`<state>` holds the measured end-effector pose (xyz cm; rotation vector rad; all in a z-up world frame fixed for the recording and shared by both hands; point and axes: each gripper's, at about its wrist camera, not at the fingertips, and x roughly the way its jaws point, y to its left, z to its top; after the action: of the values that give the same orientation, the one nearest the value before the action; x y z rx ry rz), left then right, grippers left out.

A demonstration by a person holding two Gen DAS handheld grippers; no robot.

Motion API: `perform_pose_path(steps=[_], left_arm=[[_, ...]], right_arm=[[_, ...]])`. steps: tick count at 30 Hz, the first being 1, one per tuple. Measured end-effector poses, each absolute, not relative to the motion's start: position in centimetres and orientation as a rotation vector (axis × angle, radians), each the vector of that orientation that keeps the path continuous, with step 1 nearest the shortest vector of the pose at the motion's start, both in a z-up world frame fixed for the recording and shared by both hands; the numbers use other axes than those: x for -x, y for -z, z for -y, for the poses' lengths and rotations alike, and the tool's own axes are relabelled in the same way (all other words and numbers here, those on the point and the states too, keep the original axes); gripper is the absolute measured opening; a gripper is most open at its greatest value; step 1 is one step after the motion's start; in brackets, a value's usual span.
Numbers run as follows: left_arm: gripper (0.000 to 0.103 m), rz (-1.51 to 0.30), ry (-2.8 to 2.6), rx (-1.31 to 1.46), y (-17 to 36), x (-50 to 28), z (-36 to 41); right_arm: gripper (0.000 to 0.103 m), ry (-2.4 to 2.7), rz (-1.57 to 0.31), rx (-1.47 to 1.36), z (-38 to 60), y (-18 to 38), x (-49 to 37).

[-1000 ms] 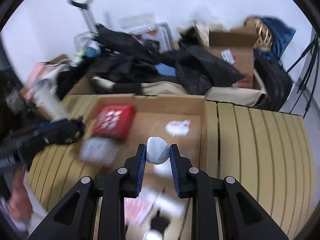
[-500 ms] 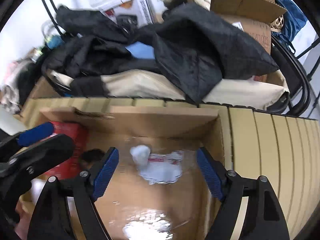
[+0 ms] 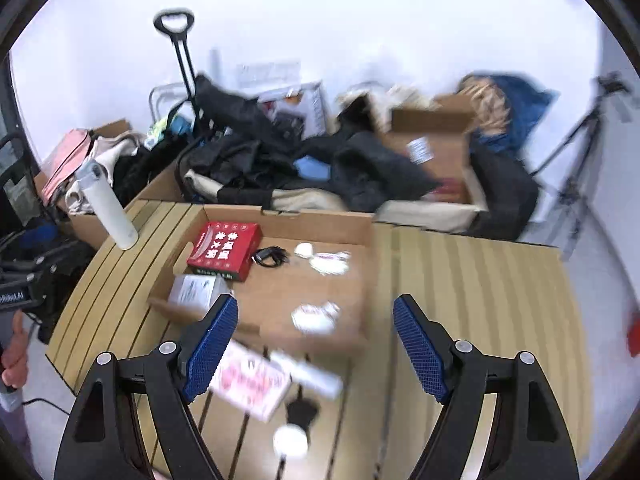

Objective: Organize objects
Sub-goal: 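Drop the cable and white cap into the tray with both tools, then grasp the gold packet with the left tool while the right tool grasps the black hair tie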

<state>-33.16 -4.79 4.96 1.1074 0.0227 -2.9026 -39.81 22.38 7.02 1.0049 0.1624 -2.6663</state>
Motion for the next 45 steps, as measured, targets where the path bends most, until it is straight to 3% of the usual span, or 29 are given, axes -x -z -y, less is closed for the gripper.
perform_pose_path(steps=[3,4,8,11,15,21,24,29,32,36,37,39,45], left_arm=[[0.103,-0.066,2.97,-0.975,-4.7,24.0,5.1],[0.103,-0.079,2.978,-0.924,-4.2,21.1,5.1],[0.103,-0.061,2.977,-0.835,-1.2,13.8,3.6],[0.103,-0.085,2.949,-0.894,1.0,10.9,2.8],[0.103,-0.17,2.978,-1.108,2.5,10.8,2.1],[0.103,-0.136,2.984,-1.097,3.0,10.8,1.4],[0.103,-0.131,2.975,-1.141,4.1,11.0,1.4],[0.103,-0.102,3.048,-1.166,5.7,17.7,1.7],[0.099,-0.189,3.096,-1.233,7.0,25.1,1.7],[0.073,-0.284,2.995,-1.353,9.6,35.3,1.5],[0.066,-0.301,2.968,-1.367,10.4,37.6,1.4],[0.065,-0.341,2.945,-1.435,12.1,41.1,1.1],[0.064,-0.206,2.918,-1.516,15.8,44.6,-0.6]], right_arm=[[0.088,2.731,-0.13,-0.741,-23.4,-7.6,29.2],[0.103,2.719,-0.121,-0.702,-23.5,-6.3,25.9],[0.103,2.374,0.048,-1.101,-22.2,2.5,20.9],[0.103,2.502,0.184,-1.151,-22.3,6.6,17.2],[0.103,2.568,0.011,-1.016,-19.9,5.4,14.9],[0.103,2.543,-0.007,-1.016,-19.2,5.4,13.7],[0.097,2.517,0.026,-1.017,-19.5,5.7,13.8],[0.097,2.616,-0.053,-0.981,-21.1,5.2,17.1],[0.097,2.6,-0.033,-0.997,-22.4,5.0,21.6],[0.096,2.602,-0.006,-1.092,-23.2,7.0,30.3],[0.09,2.597,0.001,-1.097,-23.1,7.3,31.5],[0.083,2.596,-0.023,-1.154,-22.6,8.8,35.1],[0.08,2.575,-0.125,-1.216,-21.2,12.1,40.3]])
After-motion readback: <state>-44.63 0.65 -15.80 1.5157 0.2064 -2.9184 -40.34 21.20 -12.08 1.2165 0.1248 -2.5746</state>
